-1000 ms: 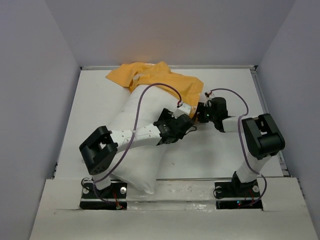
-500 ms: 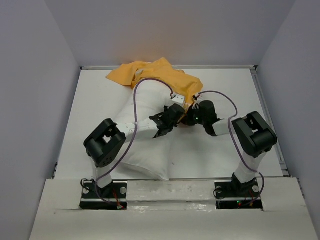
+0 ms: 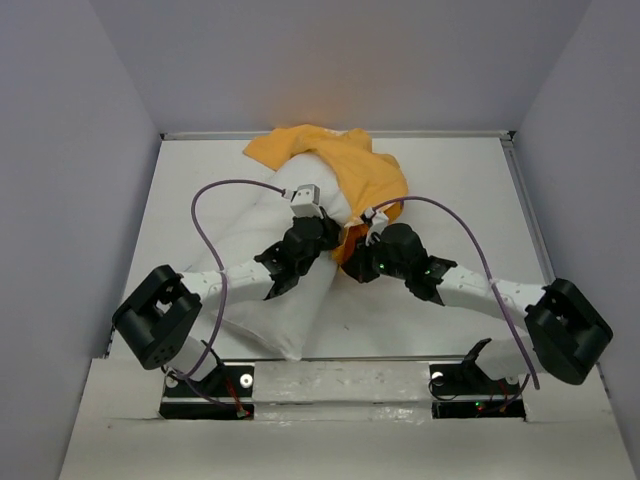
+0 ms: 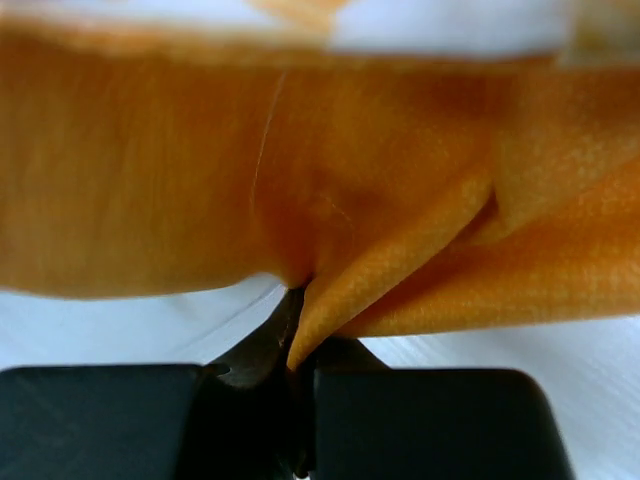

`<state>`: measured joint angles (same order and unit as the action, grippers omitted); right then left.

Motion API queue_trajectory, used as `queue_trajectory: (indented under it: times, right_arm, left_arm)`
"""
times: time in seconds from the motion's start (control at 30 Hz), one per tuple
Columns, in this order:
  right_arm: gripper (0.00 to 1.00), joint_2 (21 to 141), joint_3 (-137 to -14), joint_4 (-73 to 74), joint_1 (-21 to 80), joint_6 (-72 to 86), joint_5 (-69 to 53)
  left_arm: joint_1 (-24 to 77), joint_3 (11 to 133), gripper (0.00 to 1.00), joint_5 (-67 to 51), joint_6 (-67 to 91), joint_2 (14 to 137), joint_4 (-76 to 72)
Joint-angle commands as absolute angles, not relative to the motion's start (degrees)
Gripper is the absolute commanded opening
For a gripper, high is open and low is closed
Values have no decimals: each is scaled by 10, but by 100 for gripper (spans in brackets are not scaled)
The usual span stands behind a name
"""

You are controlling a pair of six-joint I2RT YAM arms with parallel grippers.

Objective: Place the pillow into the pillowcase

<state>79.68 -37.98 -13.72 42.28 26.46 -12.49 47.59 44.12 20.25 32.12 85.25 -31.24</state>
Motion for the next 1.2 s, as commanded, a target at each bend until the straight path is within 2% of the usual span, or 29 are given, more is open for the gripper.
queue_trajectory:
  times: [0.0, 0.13, 0.23, 0.27, 0.33, 0.37, 0.4, 0.47, 0.63, 0.77, 0.87, 0.9, 0.93, 1.0, 1.1, 1.13, 1.17]
  right_arm:
    - [0, 733, -380, -35, 489, 253, -253]
    - [0, 674, -374, -16, 578, 270, -283]
    - [0, 676, -374, -19, 594, 280, -295]
    - [0, 672, -372, -4, 594, 273, -281]
    - [0, 651, -381, 57, 594, 272, -155]
    - [8, 634, -381, 73, 594, 267, -131]
    - [56, 595, -380, 88, 562, 266, -122]
    - [83, 542, -389, 105, 508, 264, -136]
    - [91, 475, -447, 176, 430, 272, -98]
    - [100, 471, -473, 234, 376, 272, 11]
    - [99, 514, -476, 193, 285, 263, 29]
    - [97, 526, -476, 171, 261, 261, -25]
    - [95, 552, -483, 153, 224, 264, -48]
    - [94, 578, -492, 106, 201, 275, -65]
    - [93, 637, -517, 75, 167, 286, -93]
    - [92, 649, -518, 50, 167, 288, -108]
    - [88, 662, -521, 46, 162, 286, -115]
  left_arm:
    - [477, 432, 0, 284, 388, 838, -504]
    - [475, 439, 0, 322, 405, 863, -548]
    - [478, 450, 0, 337, 424, 883, -571]
    - [481, 450, 0, 344, 431, 887, -583]
    - [490, 448, 0, 338, 436, 891, -591]
    - [495, 445, 0, 341, 430, 889, -591]
    - [506, 437, 0, 353, 418, 880, -590]
    - [513, 415, 0, 365, 412, 868, -594]
    - [531, 391, 0, 371, 395, 827, -595]
    - [607, 393, 0, 368, 330, 803, -592]
    - [657, 406, 55, 408, 219, 764, -560]
    - [677, 414, 77, 421, 197, 752, -532]
    - [685, 419, 84, 427, 152, 724, -482]
    - [688, 446, 91, 456, 127, 669, -407]
    - [662, 499, 92, 511, 118, 623, -250]
    - [602, 520, 92, 512, 138, 625, -137]
    - [560, 545, 93, 496, 155, 629, -91]
